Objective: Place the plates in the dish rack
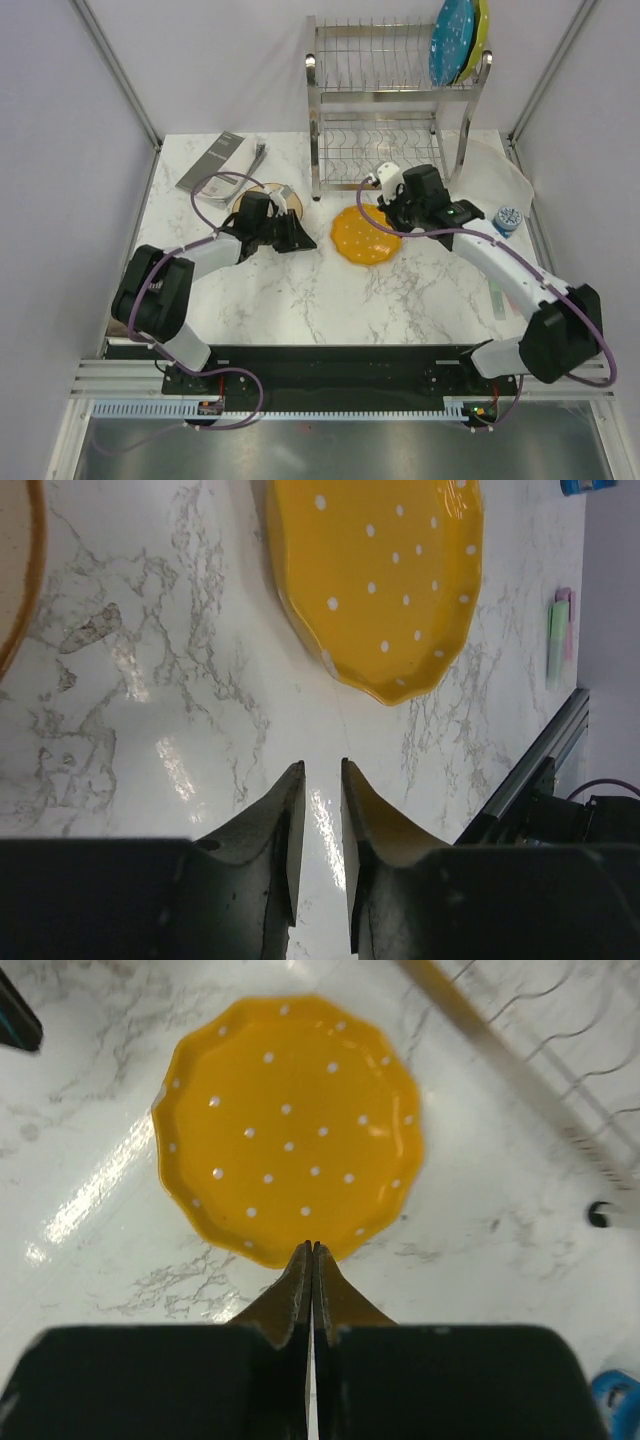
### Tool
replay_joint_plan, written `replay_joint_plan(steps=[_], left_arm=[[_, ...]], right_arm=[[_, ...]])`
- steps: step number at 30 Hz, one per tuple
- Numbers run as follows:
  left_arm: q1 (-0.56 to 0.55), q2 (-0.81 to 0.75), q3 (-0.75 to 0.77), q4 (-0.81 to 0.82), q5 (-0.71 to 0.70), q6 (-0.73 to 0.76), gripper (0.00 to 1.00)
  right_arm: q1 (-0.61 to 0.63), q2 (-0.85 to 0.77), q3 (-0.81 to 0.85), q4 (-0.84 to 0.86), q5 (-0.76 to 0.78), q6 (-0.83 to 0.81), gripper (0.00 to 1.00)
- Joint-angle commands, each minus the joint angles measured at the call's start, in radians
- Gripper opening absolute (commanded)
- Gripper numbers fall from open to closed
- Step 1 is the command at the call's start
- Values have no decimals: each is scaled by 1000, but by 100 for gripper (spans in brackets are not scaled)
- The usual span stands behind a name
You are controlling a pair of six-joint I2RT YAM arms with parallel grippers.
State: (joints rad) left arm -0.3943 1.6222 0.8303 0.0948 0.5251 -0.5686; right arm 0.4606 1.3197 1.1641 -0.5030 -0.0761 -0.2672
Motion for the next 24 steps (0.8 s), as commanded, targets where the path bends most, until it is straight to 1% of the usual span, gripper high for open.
replay_joint_plan(steps=[1, 2, 3, 4, 5, 6, 7, 8, 9, 12, 15, 18, 21, 22, 24], left_arm=[[43, -70, 26, -39, 36, -16, 25], [57, -84, 23, -67, 41, -8, 22], [64, -97, 17, -84, 50, 9, 23], [72, -108, 13, -90, 55, 18, 24], [87, -132, 12, -151, 56, 29, 30], [94, -145, 12, -179, 55, 51, 34], [98, -157, 12, -200, 55, 64, 39], [110, -179, 12, -239, 50, 76, 41], [114, -192, 7, -254, 46, 102, 42], [130, -238, 0, -293, 23, 130, 43], [144, -278, -14, -314, 23, 136, 44], [150, -303, -17, -339, 29, 142, 44], [155, -314, -23, -351, 21, 133, 45], [155, -315, -25, -349, 21, 130, 45], [160, -317, -25, -348, 19, 127, 45]], right_arm=[[3, 85, -49, 125, -171, -58, 0], [15, 111, -46, 136, -175, -90, 0], [21, 178, -37, 138, -194, -107, 0], [24, 212, -11, 138, -201, -118, 0], [32, 248, 3, 138, -206, -133, 0], [35, 315, 20, 141, -211, -136, 0], [41, 346, 51, 144, -223, -142, 0], [49, 375, 66, 147, -226, -154, 0], [53, 424, 77, 150, -228, -162, 0], [70, 502, 114, 164, -226, -187, 0], [87, 562, 131, 156, -229, -204, 0], [118, 564, 121, 167, -229, -239, 0], [159, 564, 129, 129, -214, -285, 0], [168, 569, 150, 76, -212, -302, 0], [200, 578, 169, 25, -209, -311, 0]])
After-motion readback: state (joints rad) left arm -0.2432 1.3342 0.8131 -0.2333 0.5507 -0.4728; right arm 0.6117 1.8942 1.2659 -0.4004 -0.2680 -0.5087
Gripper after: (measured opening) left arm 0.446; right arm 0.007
